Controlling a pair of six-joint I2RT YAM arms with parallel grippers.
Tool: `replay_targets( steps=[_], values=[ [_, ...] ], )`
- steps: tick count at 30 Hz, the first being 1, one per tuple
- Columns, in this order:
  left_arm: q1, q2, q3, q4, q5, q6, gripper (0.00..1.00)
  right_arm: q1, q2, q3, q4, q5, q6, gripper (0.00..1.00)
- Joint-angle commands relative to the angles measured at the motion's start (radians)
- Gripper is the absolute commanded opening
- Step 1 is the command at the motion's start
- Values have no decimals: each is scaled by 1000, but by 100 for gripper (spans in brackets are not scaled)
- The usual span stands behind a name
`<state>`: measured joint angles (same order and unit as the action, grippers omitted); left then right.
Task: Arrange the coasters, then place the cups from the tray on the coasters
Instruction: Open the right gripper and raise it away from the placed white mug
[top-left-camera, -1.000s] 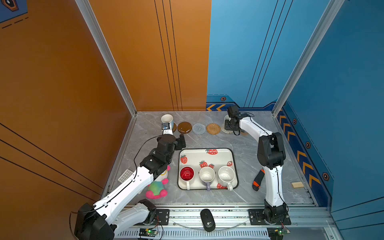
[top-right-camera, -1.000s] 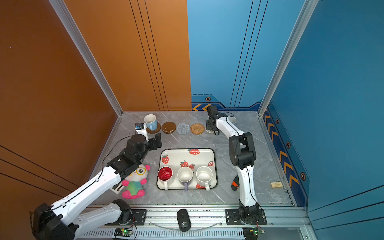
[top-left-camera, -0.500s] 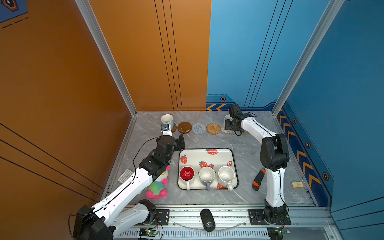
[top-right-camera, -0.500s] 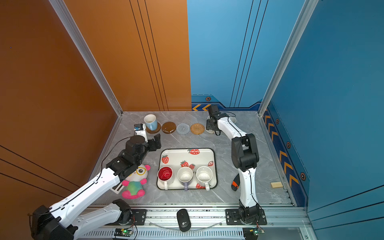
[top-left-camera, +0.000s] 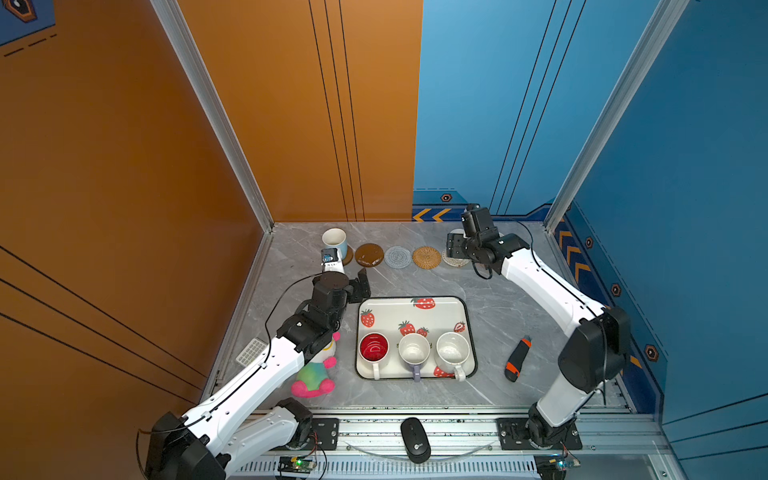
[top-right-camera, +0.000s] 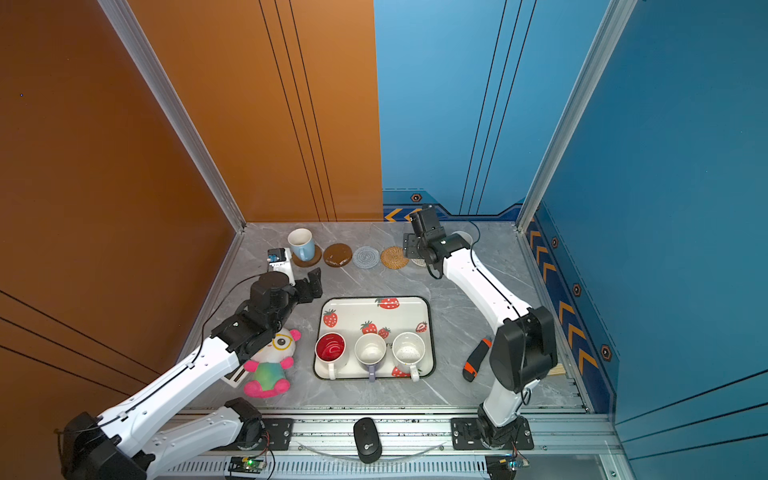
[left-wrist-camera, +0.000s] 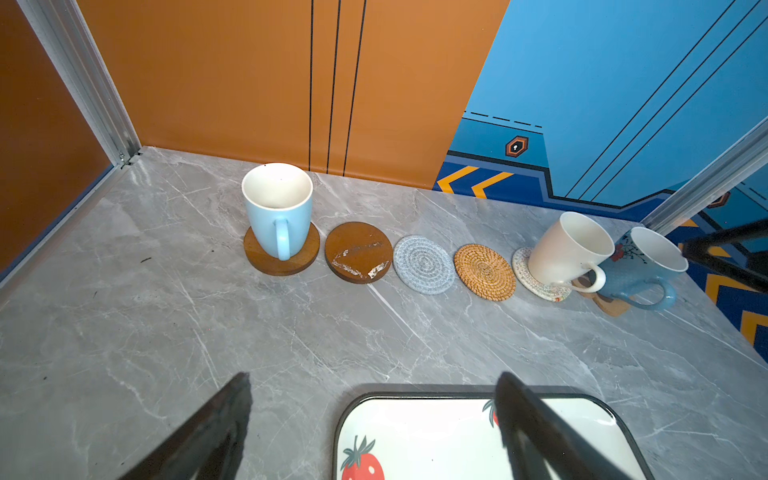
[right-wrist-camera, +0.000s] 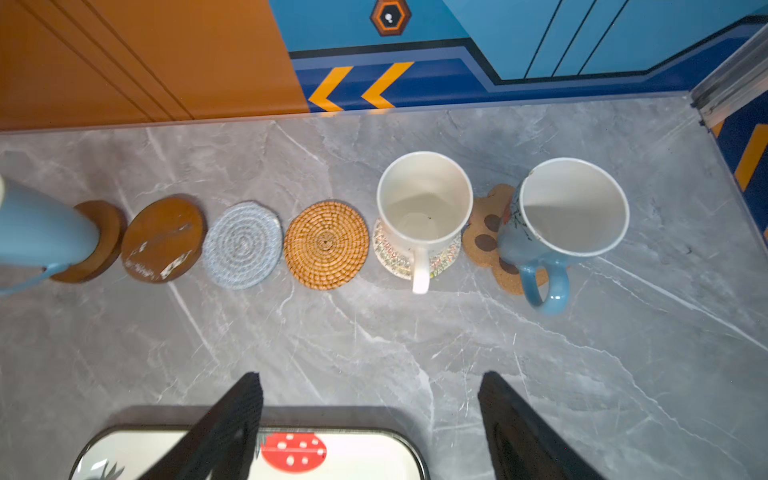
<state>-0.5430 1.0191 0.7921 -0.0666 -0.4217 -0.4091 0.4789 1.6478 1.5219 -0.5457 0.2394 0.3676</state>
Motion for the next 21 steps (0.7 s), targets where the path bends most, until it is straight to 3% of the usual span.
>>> replay_targets(
  steps=[1,7,10,13,21],
  values=[
    [10,15,0,24,33,-10,92,59,-93,-95,72,95,42,83],
    [8,50,41,-16,67,-20,92,116,-211,-280,218,94,186,84],
    [7,45,45,-33,67,-17,92,118,-242,-348,293,97,198,85],
    [10,47,65,-78,52,-7,92,111,-239,-359,281,123,204,85],
    [5,93,188,-293,68,-6,91,107,-192,-364,323,58,212,85]
  ],
)
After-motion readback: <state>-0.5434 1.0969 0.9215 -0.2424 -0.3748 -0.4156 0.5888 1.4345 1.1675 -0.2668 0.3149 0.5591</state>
